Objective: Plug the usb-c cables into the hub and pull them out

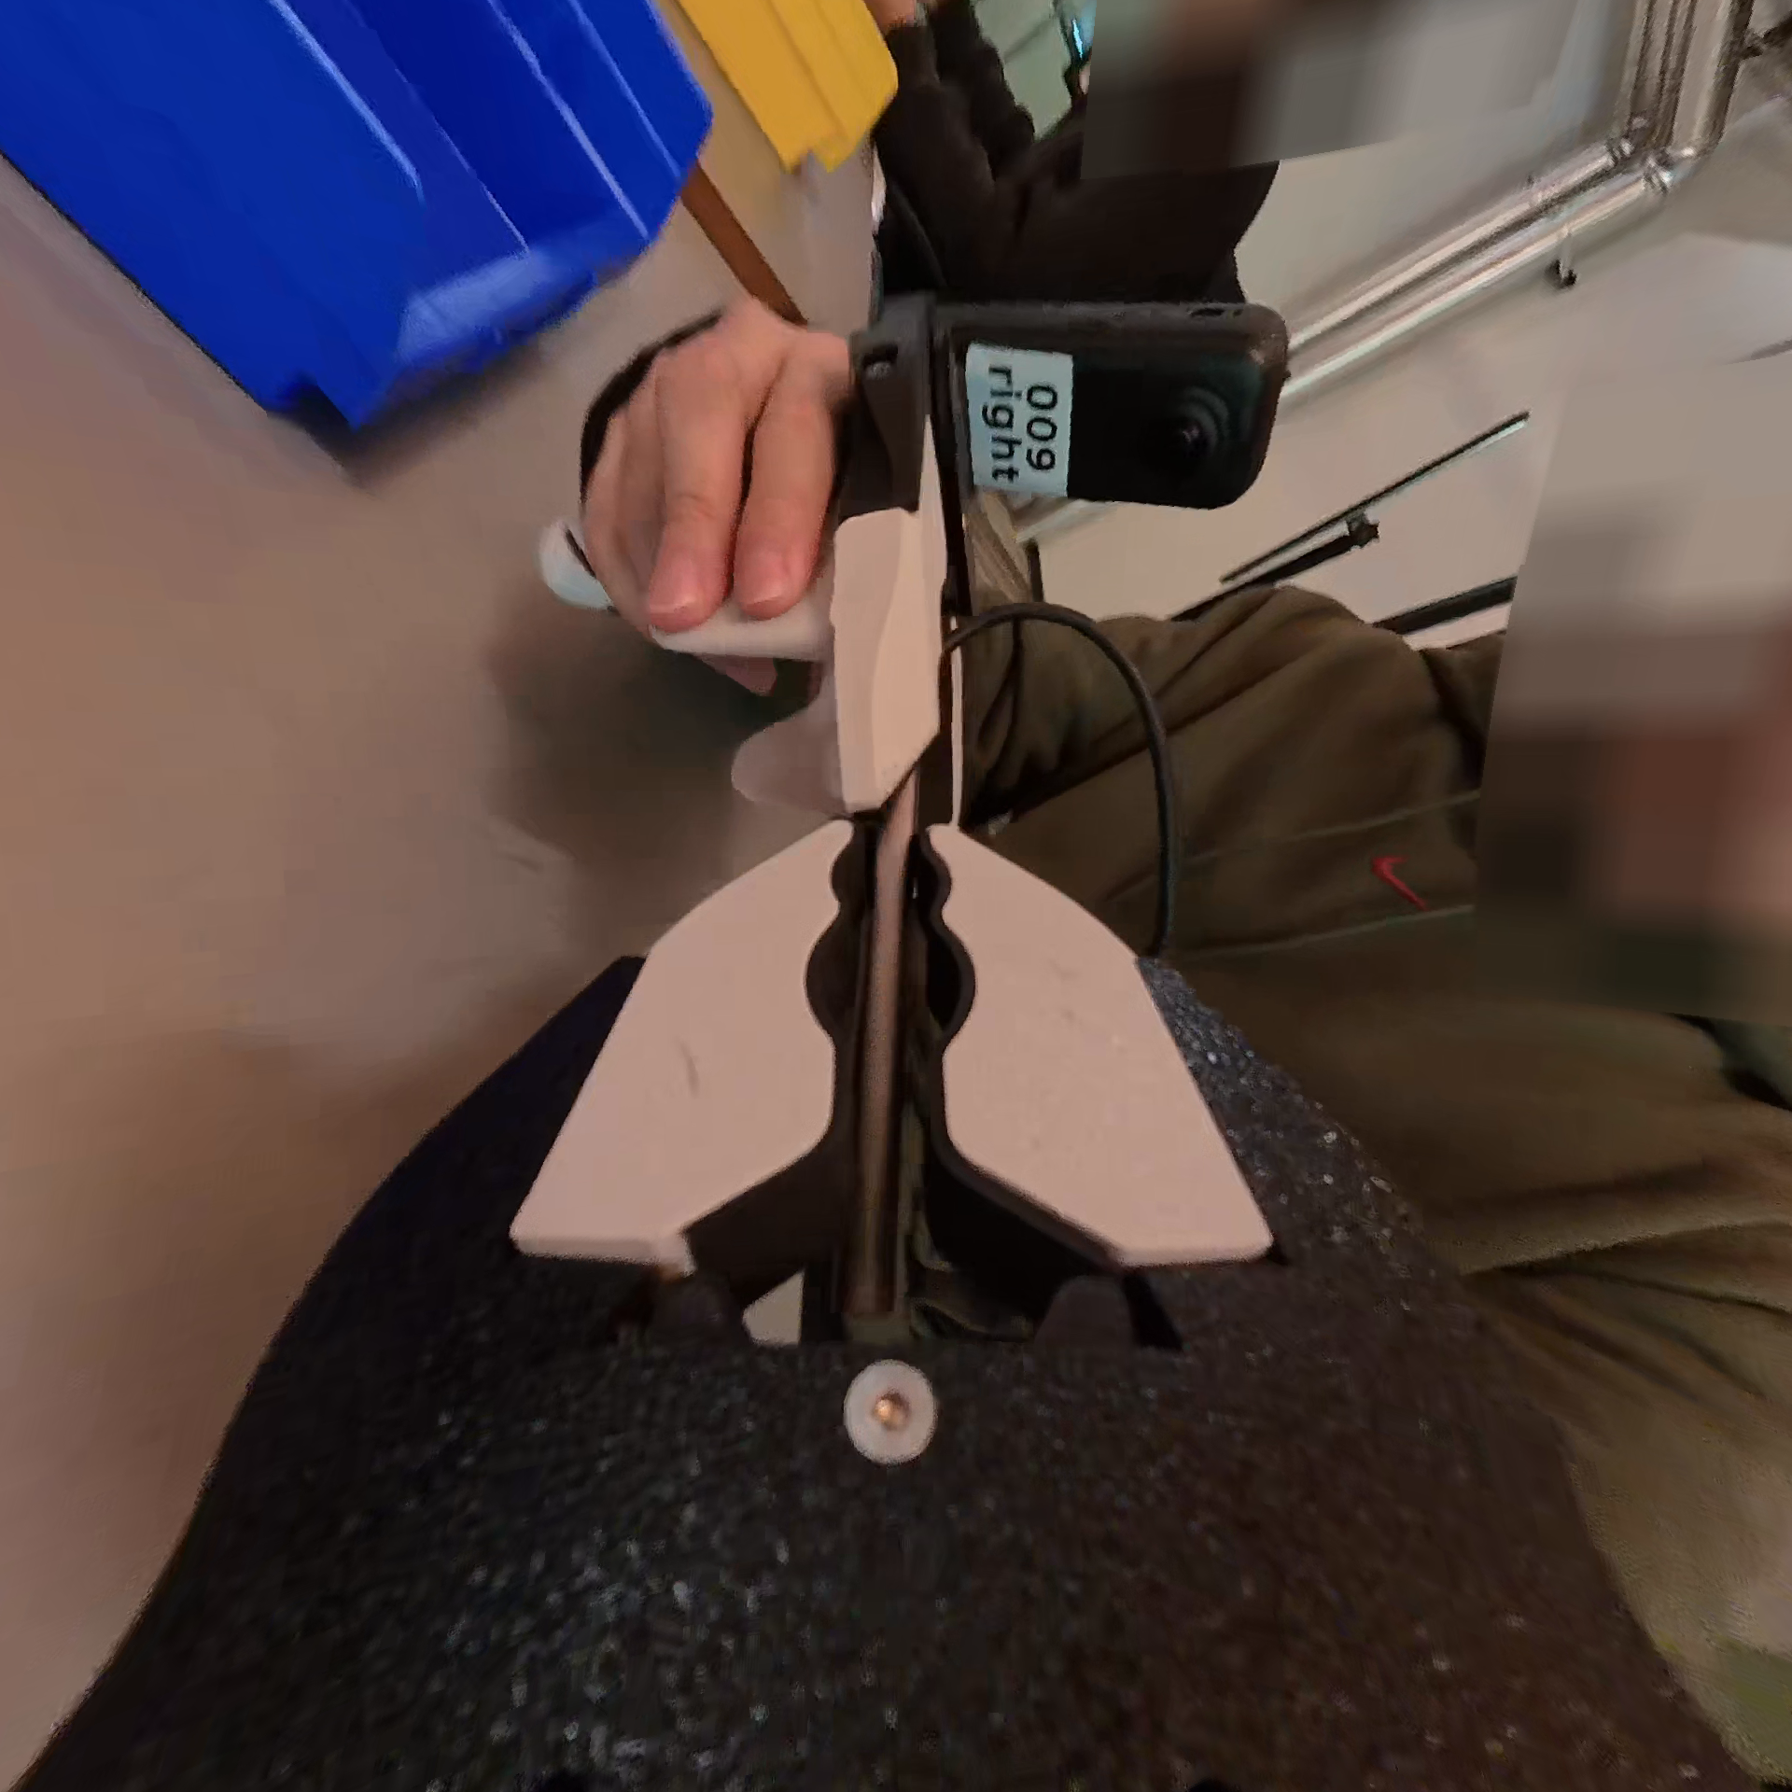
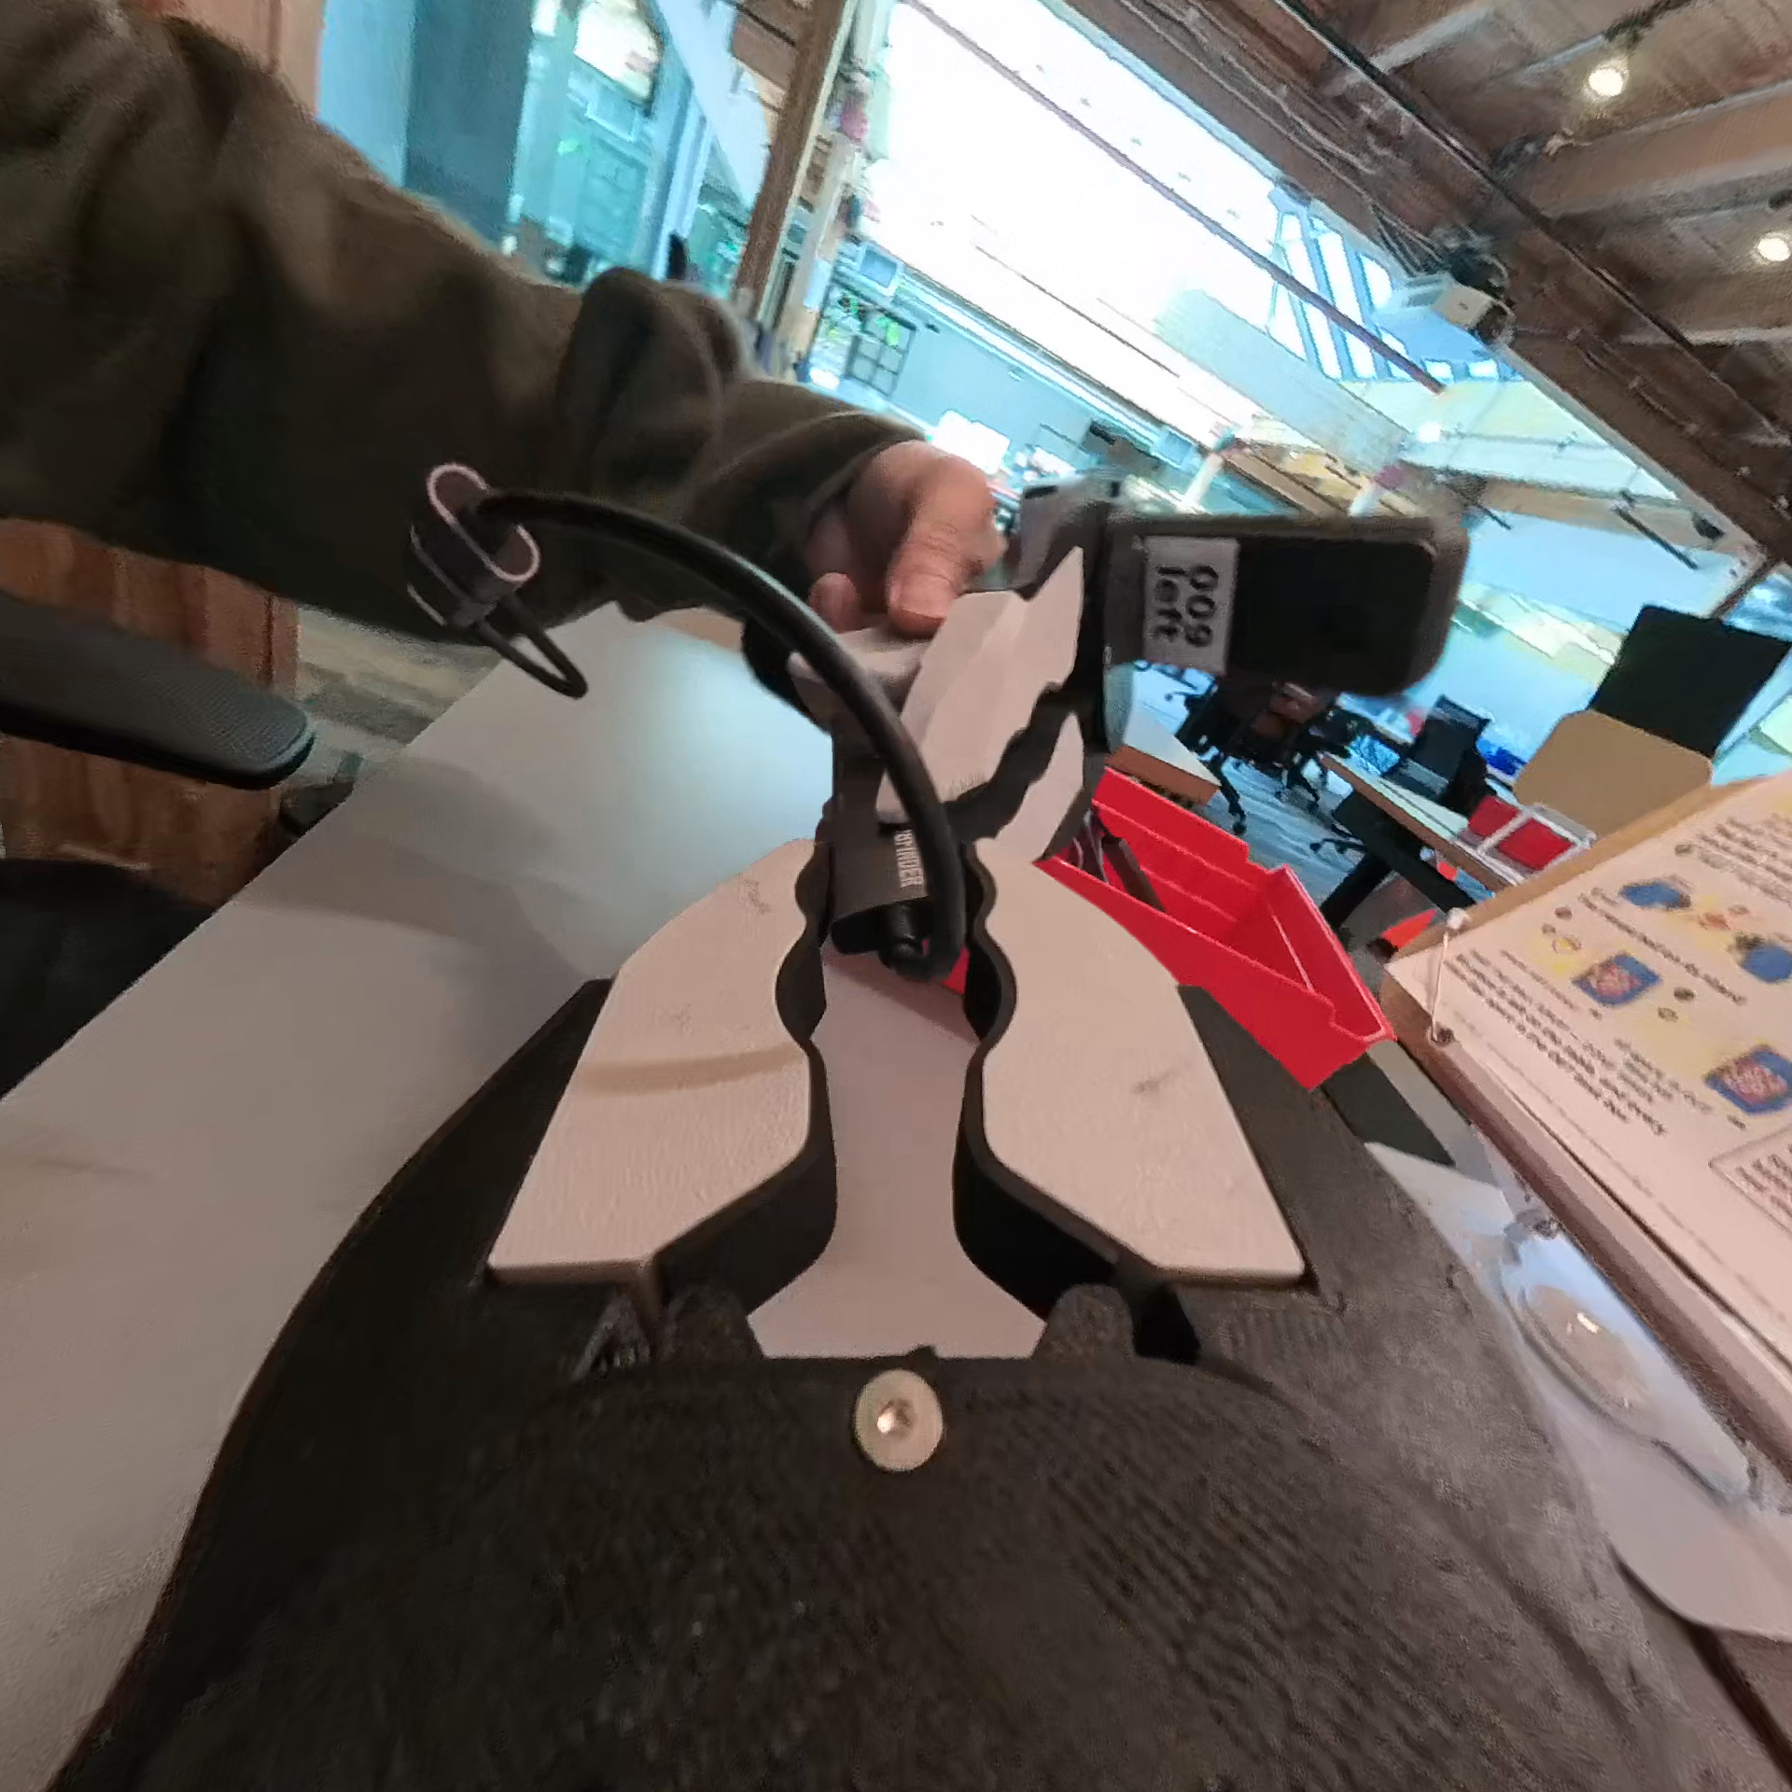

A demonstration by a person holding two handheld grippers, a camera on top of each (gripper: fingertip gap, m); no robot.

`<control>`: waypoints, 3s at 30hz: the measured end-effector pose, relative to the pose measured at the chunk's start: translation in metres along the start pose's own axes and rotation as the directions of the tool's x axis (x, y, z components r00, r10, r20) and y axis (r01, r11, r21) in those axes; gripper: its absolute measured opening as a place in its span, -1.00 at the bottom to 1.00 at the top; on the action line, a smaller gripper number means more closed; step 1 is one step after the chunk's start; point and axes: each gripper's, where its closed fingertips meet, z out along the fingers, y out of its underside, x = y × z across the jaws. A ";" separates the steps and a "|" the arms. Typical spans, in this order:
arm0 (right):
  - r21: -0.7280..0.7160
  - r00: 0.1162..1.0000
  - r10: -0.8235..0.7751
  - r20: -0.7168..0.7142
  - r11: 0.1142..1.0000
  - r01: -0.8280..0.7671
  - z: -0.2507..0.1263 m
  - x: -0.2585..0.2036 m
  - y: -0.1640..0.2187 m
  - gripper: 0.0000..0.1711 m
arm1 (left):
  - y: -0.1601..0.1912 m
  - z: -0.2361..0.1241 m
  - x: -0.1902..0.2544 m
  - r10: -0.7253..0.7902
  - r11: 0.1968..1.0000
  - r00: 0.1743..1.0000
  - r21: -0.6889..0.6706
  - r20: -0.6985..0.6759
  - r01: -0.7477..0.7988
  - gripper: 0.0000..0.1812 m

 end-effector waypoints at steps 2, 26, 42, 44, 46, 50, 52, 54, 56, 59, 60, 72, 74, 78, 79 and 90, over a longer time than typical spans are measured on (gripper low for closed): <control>0.026 0.997 0.067 -0.030 0.997 -0.066 -0.002 0.008 -0.001 -0.71 | -0.010 -0.007 -0.001 0.065 0.994 0.997 0.081 0.049 -0.069 -0.90; 0.285 0.708 0.704 0.063 0.667 -0.689 0.012 0.003 0.036 -0.71 | 0.015 -0.026 -0.044 0.382 0.604 0.667 0.374 0.640 -0.704 -0.55; 0.187 0.813 0.581 0.024 0.797 -0.575 0.023 -0.007 0.042 -0.71 | 0.028 -0.034 -0.047 0.450 0.544 0.713 0.469 0.537 -0.696 -0.70; 0.183 0.824 0.566 0.026 0.807 -0.561 0.023 -0.008 0.041 -0.71 | 0.030 -0.033 -0.046 0.440 0.553 0.750 0.509 0.494 -0.660 -0.72; 0.186 0.839 0.544 0.006 0.824 -0.536 0.024 -0.007 0.041 -0.71 | 0.031 -0.033 -0.047 0.422 0.559 0.784 0.550 0.456 -0.620 -0.73; 0.185 0.857 0.515 -0.009 0.844 -0.504 0.026 -0.007 0.041 -0.71 | 0.030 -0.035 -0.044 0.404 0.559 0.837 0.625 0.369 -0.545 -0.74; 0.182 0.866 0.500 -0.012 0.853 -0.489 0.027 -0.008 0.040 -0.72 | 0.031 -0.035 -0.044 0.407 0.561 0.843 0.631 0.352 -0.535 -0.74; 0.175 0.874 0.486 -0.007 0.861 -0.477 0.028 -0.010 0.040 -0.71 | 0.033 -0.036 -0.043 0.421 0.559 0.838 0.628 0.347 -0.541 -0.74; 0.163 0.879 0.477 -0.008 0.868 -0.470 0.030 -0.011 0.041 -0.71 | 0.034 -0.036 -0.043 0.425 0.559 0.838 0.629 0.342 -0.540 -0.74; 0.155 0.885 0.465 -0.015 0.876 -0.457 0.032 -0.012 0.041 -0.70 | 0.035 -0.033 -0.044 0.435 0.560 0.835 0.625 0.338 -0.544 -0.74; 0.158 0.885 0.464 -0.019 0.876 -0.456 0.032 -0.012 0.041 -0.72 | 0.035 -0.032 -0.045 0.436 0.560 0.833 0.623 0.339 -0.546 -0.74; 0.131 0.869 0.483 -0.111 0.874 -0.469 0.035 -0.005 0.049 -0.71 | 0.031 -0.039 -0.056 0.363 0.568 0.857 0.642 0.367 -0.515 -0.68; 0.133 0.866 0.470 -0.169 0.882 -0.453 0.032 0.001 0.051 -0.71 | 0.028 -0.042 -0.062 0.319 0.564 0.859 0.649 0.400 -0.511 -0.65; 0.171 0.825 0.438 -0.358 0.899 -0.403 0.013 0.029 0.055 -0.71 | 0.025 -0.050 -0.067 0.277 0.545 0.819 0.620 0.502 -0.564 -0.58; 0.161 0.819 0.416 -0.395 0.909 -0.384 0.008 0.034 0.057 -0.71 | 0.024 -0.052 -0.067 0.267 0.550 0.805 0.602 0.530 -0.579 -0.57; 0.038 0.807 0.233 -0.543 0.967 -0.254 0.000 0.043 0.070 -0.71 | 0.061 -0.172 -0.061 -0.112 0.787 0.274 0.254 0.955 -0.563 -0.57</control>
